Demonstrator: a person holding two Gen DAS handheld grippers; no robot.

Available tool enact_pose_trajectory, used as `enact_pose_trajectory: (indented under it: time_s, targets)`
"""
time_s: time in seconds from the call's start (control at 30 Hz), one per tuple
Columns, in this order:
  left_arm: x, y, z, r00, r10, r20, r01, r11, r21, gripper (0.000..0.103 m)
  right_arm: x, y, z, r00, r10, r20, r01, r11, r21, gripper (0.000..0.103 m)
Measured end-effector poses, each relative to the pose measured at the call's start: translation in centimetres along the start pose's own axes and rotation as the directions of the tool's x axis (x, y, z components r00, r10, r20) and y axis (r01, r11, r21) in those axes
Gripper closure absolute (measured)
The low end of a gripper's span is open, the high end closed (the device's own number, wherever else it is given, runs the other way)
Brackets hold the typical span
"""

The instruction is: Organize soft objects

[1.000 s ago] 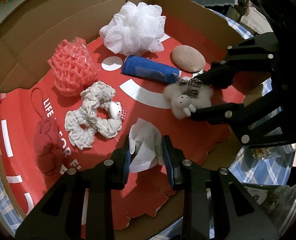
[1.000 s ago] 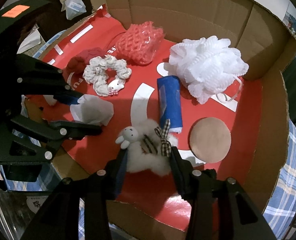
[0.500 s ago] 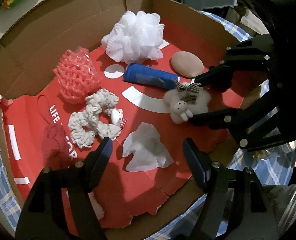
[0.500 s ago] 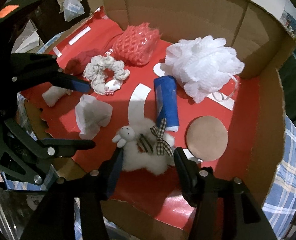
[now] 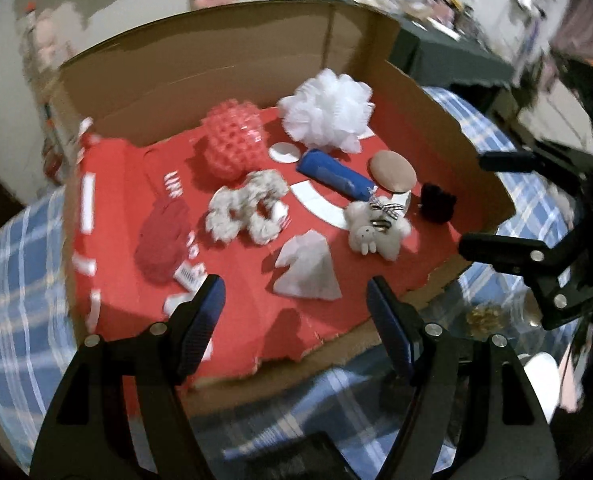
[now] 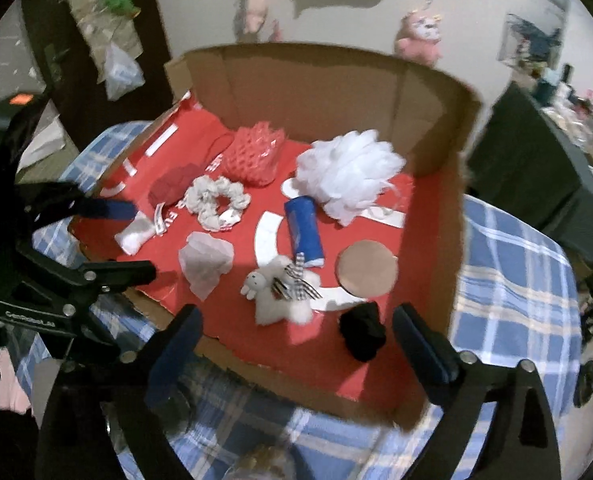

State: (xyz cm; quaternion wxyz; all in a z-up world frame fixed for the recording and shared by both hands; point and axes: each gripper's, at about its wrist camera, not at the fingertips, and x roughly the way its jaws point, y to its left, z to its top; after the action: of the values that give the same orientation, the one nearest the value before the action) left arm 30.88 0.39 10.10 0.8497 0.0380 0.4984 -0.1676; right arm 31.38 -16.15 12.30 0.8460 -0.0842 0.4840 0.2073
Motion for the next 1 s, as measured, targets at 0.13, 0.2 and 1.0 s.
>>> enact_pose_trajectory:
  time_s: [0.13, 0.2, 1.0]
  targets:
    - [-1.1, 0.3, -1.5, 0.999, 0.021, 0.037, -0.019, 0.997, -0.069, 0.031, -1.4, 0.2, -1.1, 0.996, -0.074, 0.042, 0.072, 0.996, 0.060, 0.002]
    - [-1.5, 0.5, -2.1, 0.999, 0.017, 0.046, -0.012, 0.995, -0.101, 0.031, -1.7, 0.0, -1.6, 0.993, -0.107, 0.058, 0.101, 0.991, 0.093, 0.001]
    - [-0.1, 1.1, -4.5, 0.989, 0.134, 0.061, -0.120, 0.973, -0.198, 0.031, 0.8, 0.1, -3.9, 0.972, -0.229, 0.055, 0.212, 0.952, 0.221, 0.001]
